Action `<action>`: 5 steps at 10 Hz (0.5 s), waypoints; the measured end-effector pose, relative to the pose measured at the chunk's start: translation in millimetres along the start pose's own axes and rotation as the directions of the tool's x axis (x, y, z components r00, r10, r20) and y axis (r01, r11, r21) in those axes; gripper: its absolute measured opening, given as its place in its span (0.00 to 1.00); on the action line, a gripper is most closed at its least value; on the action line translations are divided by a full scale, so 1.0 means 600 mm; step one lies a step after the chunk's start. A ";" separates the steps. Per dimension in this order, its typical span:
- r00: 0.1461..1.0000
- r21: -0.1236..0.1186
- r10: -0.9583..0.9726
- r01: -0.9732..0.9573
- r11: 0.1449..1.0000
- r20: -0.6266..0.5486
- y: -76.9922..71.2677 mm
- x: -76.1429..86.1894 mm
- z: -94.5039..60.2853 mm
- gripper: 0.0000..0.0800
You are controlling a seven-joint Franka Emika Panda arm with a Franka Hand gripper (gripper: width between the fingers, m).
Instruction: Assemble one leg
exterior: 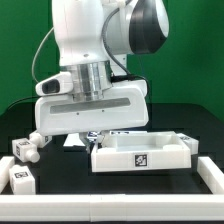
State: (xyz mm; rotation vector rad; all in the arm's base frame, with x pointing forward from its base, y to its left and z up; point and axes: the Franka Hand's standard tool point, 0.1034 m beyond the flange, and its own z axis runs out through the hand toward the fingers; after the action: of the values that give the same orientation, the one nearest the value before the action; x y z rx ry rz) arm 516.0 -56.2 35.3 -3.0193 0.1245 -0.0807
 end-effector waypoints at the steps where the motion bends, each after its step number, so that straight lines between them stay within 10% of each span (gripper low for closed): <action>1: 1.000 0.000 -0.001 0.001 1.000 0.001 -0.001 0.000 0.001 0.07; 5: 0.999 0.002 0.011 -0.011 1.000 0.040 -0.016 0.018 0.019 0.07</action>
Offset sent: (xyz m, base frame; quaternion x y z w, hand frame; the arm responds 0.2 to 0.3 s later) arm 0.0000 0.0000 0.0000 0.0000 0.0000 0.0000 1.0000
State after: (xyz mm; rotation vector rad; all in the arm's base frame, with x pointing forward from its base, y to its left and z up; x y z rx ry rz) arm 528.1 -46.2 26.0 -3.0154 0.1368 -0.0196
